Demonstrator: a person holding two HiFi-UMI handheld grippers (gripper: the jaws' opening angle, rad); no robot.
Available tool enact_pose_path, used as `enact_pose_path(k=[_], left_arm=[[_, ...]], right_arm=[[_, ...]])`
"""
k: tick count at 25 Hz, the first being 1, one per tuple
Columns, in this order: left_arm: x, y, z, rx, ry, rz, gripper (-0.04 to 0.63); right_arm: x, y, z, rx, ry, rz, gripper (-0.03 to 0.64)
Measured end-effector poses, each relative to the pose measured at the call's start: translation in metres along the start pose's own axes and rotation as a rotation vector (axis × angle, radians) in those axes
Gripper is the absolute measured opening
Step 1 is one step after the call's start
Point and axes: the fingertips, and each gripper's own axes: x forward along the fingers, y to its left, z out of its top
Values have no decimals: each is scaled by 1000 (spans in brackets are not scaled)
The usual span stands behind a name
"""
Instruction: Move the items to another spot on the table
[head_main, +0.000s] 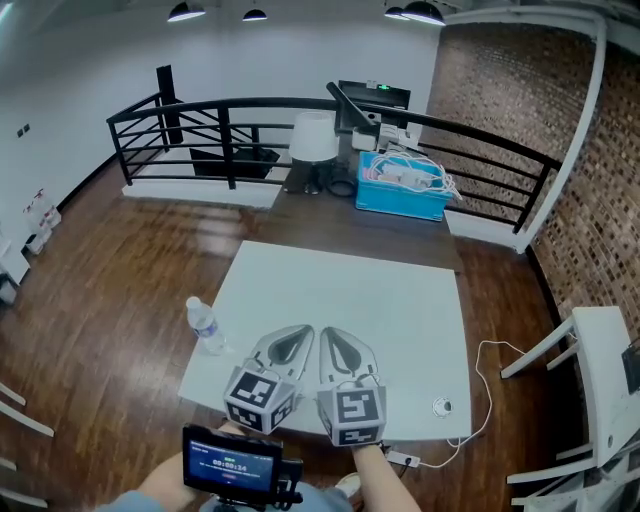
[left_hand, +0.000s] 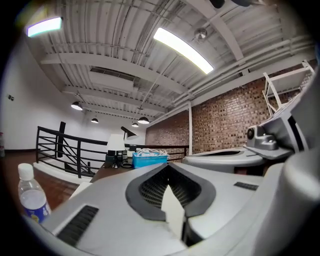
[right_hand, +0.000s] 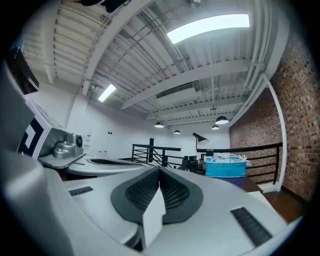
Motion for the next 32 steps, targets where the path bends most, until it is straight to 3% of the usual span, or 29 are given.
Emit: enact_pose_path(k=[16,32], left_arm=[[28,-41,11,19,-17,-55,8],[27,-33,9,21,-2,-43,9]], right_arm=[[-23,-54,-1,4,-4,-80,0],[-19,-51,-1,-10,-2,-72,0]])
